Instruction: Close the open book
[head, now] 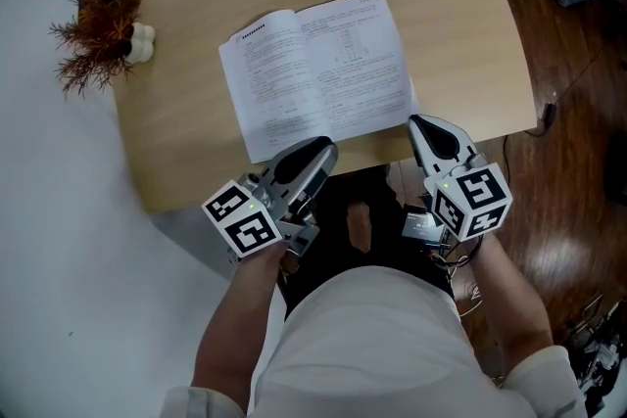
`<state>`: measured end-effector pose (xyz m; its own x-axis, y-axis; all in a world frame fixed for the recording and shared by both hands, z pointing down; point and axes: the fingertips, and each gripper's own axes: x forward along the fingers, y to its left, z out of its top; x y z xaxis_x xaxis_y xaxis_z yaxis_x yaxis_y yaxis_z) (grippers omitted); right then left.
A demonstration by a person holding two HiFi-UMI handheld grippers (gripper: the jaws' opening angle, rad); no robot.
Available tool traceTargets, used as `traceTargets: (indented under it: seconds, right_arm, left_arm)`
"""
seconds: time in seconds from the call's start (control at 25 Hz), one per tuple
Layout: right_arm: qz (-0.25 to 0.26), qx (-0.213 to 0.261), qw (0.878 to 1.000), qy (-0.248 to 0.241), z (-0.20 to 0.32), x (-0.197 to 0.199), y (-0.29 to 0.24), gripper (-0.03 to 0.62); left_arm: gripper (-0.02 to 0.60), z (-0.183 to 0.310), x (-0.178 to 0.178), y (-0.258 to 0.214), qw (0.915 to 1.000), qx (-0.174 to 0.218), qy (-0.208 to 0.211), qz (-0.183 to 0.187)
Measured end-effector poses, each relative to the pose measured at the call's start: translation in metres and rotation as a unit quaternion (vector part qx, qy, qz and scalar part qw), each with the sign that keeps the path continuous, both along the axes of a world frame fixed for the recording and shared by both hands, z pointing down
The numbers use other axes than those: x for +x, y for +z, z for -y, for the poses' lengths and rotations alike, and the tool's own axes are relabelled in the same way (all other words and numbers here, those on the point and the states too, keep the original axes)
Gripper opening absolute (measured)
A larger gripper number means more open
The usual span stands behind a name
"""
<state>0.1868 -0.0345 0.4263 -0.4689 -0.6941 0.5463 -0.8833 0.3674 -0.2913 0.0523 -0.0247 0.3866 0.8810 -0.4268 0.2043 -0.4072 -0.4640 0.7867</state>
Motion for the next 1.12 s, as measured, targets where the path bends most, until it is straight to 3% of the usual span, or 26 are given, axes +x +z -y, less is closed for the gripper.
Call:
traceTargets:
  seconds: [0.68, 1.12]
  right_arm:
    - [0.021, -0.065, 0.996, 0.049, -0.008, 0.026, 0.041, 0.002]
    - [-0.012, -0.104, 0.993, 0.055, -0.010, 0.029, 0.062, 0.003]
  left_arm:
    - [0.035, -0.011, 0.008, 0.010, 0.9998, -0.013, 0.001, 0.013]
    - [0.035, -0.019, 0.010, 0.011, 0.9998, -0.016, 0.006, 0.014]
